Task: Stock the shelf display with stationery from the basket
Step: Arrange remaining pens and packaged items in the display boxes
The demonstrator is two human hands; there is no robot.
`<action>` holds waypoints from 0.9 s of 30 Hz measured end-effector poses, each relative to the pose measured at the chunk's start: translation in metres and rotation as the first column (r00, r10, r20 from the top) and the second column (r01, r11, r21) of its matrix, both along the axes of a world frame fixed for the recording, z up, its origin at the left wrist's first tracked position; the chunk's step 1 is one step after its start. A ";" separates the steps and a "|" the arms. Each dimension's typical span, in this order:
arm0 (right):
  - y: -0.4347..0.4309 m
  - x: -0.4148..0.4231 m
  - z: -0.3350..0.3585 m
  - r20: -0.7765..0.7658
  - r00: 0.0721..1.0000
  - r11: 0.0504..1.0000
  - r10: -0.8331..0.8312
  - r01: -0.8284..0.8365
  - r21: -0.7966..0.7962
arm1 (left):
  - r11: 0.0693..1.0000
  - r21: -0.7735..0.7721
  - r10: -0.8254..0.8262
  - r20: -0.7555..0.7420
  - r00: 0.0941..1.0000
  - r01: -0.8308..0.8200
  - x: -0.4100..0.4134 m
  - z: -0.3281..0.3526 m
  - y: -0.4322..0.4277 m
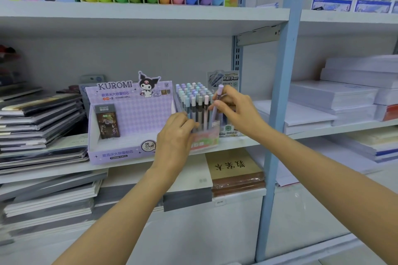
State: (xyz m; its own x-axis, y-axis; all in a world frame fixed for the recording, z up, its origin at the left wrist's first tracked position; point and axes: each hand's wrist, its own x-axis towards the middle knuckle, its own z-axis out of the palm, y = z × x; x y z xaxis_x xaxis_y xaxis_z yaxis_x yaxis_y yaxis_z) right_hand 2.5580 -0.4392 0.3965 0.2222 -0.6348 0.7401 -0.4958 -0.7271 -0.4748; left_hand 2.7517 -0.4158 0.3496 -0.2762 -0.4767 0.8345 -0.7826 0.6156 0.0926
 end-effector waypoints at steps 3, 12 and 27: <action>0.008 -0.003 -0.001 0.019 1.000 1.000 0.002 -0.002 -0.026 | 0.999 -0.039 0.010 0.018 1.000 -0.009 -0.001 -0.003 0.006; 0.031 -0.012 -0.027 0.047 0.998 0.987 -0.033 0.040 -0.154 | 0.989 -0.150 0.023 0.055 0.998 -0.015 0.000 -0.017 0.018; 0.044 -0.020 -0.036 -0.078 0.996 0.979 -0.031 0.014 -0.204 | 0.977 -0.211 0.058 0.101 0.993 -0.036 -0.002 -0.027 0.026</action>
